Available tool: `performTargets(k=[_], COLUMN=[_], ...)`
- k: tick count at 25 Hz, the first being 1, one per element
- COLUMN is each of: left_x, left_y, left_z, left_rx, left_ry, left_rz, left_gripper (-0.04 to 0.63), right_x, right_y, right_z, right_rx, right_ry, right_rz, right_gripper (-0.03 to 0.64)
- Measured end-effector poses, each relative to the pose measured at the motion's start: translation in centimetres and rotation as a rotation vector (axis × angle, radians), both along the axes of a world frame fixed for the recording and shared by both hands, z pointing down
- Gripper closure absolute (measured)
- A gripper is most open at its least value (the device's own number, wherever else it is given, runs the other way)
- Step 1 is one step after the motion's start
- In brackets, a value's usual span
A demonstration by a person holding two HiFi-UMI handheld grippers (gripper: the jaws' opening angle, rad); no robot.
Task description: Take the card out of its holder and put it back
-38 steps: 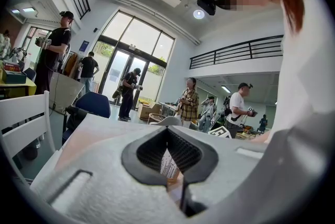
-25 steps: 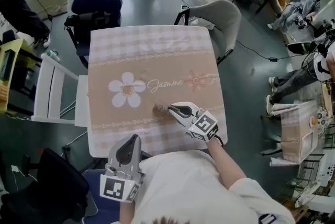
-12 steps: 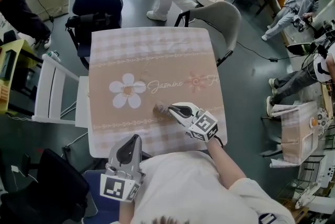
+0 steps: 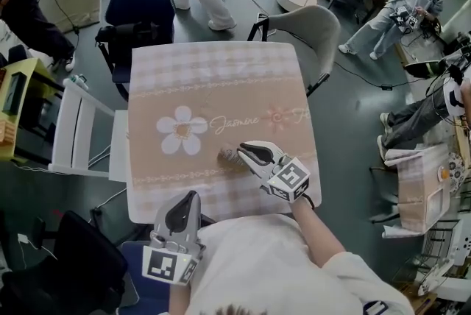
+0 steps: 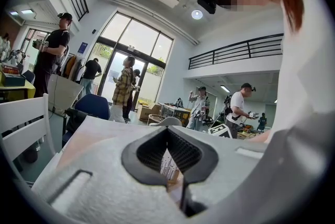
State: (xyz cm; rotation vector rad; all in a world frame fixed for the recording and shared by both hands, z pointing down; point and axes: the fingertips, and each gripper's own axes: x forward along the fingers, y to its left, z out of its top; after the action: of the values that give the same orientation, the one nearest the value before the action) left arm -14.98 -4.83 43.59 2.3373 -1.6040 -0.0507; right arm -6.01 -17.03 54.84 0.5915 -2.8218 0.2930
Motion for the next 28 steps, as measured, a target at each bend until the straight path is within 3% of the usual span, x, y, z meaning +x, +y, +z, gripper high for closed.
performTargets(k=[8, 14, 28], left_x=[0.5, 1.1, 6.1], left_y=[0.3, 0.7, 3.9], left_z=[-0.2, -0.4, -1.2], left_rx=[0.004, 0.008, 0.010], left_ry=[-0.018, -0.018, 0.010], left_rz=[0.028, 0.049, 0.099], left_gripper=[0.592, 0.592, 0.592], right_x=[1.5, 4.9, 12.6], right_y=[0.4, 2.5, 10.4], right_z=[-8.1, -13.6, -14.7], right_rx=[0.119, 0.174, 0.118], right_ry=[-0.156, -0.269, -0.281], right_rz=[0.077, 0.202, 0.384], right_gripper=[0.608, 0.615, 0.615])
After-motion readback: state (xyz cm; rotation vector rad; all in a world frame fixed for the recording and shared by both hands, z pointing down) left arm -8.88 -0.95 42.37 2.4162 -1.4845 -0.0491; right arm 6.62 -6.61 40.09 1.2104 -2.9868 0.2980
